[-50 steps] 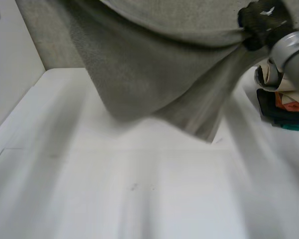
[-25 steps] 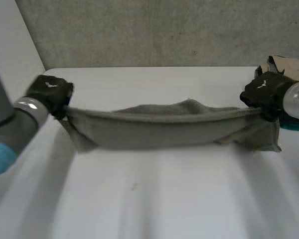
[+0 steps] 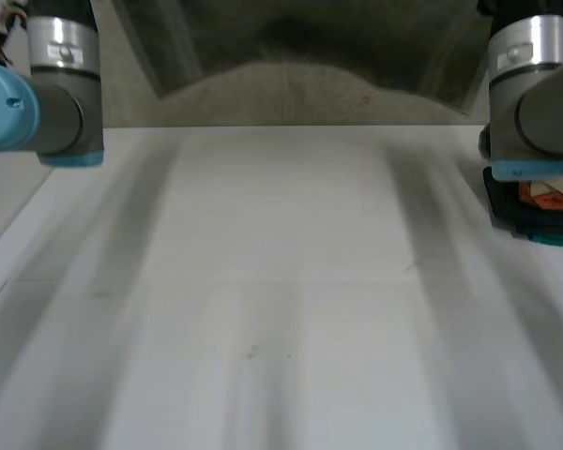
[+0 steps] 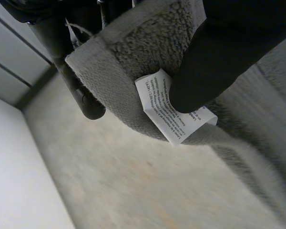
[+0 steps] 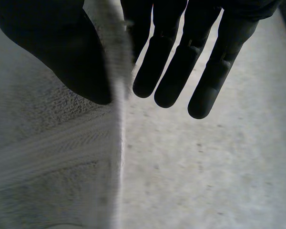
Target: Fold the laundry.
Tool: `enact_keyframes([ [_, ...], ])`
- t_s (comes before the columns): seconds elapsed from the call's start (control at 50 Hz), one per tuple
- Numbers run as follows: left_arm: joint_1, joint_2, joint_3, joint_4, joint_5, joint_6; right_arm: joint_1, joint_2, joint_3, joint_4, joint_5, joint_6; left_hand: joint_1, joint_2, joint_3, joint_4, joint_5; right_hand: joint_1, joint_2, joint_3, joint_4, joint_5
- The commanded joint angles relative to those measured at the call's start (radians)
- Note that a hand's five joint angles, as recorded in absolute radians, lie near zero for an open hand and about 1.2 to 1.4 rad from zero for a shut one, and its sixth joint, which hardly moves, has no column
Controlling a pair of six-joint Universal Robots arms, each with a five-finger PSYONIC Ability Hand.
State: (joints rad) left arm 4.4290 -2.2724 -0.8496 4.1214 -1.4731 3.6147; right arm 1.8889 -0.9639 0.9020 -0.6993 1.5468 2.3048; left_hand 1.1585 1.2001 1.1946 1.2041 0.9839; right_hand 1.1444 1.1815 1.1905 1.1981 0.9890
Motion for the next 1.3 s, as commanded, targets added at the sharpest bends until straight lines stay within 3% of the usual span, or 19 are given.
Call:
enact_keyframes([
  [0.02,0.001,0.109,-0.273,-0.203,-0.021,-0.100,-0.011,-0.093,0.239,0.095,-0.096,0.076,0.238,0.196,0.202,0.192,0.238,0.252,0.215,0.206,0.198,0.233],
  [0.2,0.010,0.244,-0.624,-0.283,-0.039,-0.114,-0.019,-0.088,0.465,0.382,-0.186,0.137,0.238,0.196,0.202,0.192,0.238,0.252,0.215,0.206,0.198,0.233],
  [0.32,0.018,0.283,-0.775,-0.283,-0.033,-0.111,-0.054,0.007,0.495,0.495,-0.237,0.289,0.238,0.196,0.202,0.192,0.238,0.252,0.215,0.206,0.198,0.233],
  [0.5,0.038,0.304,-0.844,-0.286,-0.033,-0.113,-0.109,0.042,0.483,0.589,-0.231,0.442,0.238,0.196,0.202,0.192,0.238,-0.524,-0.561,-0.570,-0.578,-0.544],
  [0.54,0.044,0.312,-0.852,-0.286,-0.033,-0.113,-0.125,0.042,0.480,0.619,-0.220,0.459,0.238,0.196,0.202,0.192,0.238,-0.543,-0.580,-0.589,-0.596,-0.562],
  [0.78,0.067,0.352,-0.876,-0.293,-0.038,-0.111,-0.186,0.030,0.471,0.745,-0.182,0.516,0.238,0.196,0.202,0.192,0.238,-0.434,-0.471,-0.480,-0.488,-0.453],
  [0.82,0.067,0.367,-0.891,-0.293,-0.038,-0.111,-0.189,0.028,0.479,0.747,-0.177,0.516,0.238,0.196,0.202,0.192,0.238,-0.206,-0.244,-0.253,-0.260,-0.226],
  [0.86,0.067,0.379,-0.904,-0.296,-0.038,-0.110,-0.194,0.028,0.485,0.745,-0.177,0.516,0.238,0.196,0.202,0.192,0.238,0.247,0.210,0.201,0.194,0.228],
  [0.94,0.067,0.432,-0.936,-0.335,-0.038,-0.108,-0.192,0.022,0.489,0.750,-0.178,0.492,0.238,0.196,0.202,0.192,0.238,0.252,0.215,0.206,0.198,0.233],
  [1.02,0.067,0.530,-0.964,-0.476,-0.038,-0.103,-0.195,-0.064,0.499,0.779,-0.182,0.406,0.238,0.196,0.202,0.192,0.238,0.252,0.215,0.206,0.198,0.233],
  [1.08,0.069,0.635,-0.965,-0.642,-0.036,-0.102,-0.195,-0.240,0.506,0.884,-0.182,0.233,0.238,0.196,0.202,0.192,0.238,0.252,0.215,0.206,0.198,0.233],
  [1.24,0.119,0.881,-0.916,-1.002,-0.033,-0.081,-0.226,-0.458,0.469,1.158,-0.180,-0.140,0.238,0.196,0.202,0.192,0.238,0.252,0.215,0.206,0.198,0.233],
  [1.3,0.134,0.913,-0.889,-1.094,-0.030,-0.044,-0.229,-0.506,0.451,1.185,-0.171,-0.182,0.238,0.196,0.202,0.192,0.238,0.252,0.215,0.206,0.198,0.233],
])
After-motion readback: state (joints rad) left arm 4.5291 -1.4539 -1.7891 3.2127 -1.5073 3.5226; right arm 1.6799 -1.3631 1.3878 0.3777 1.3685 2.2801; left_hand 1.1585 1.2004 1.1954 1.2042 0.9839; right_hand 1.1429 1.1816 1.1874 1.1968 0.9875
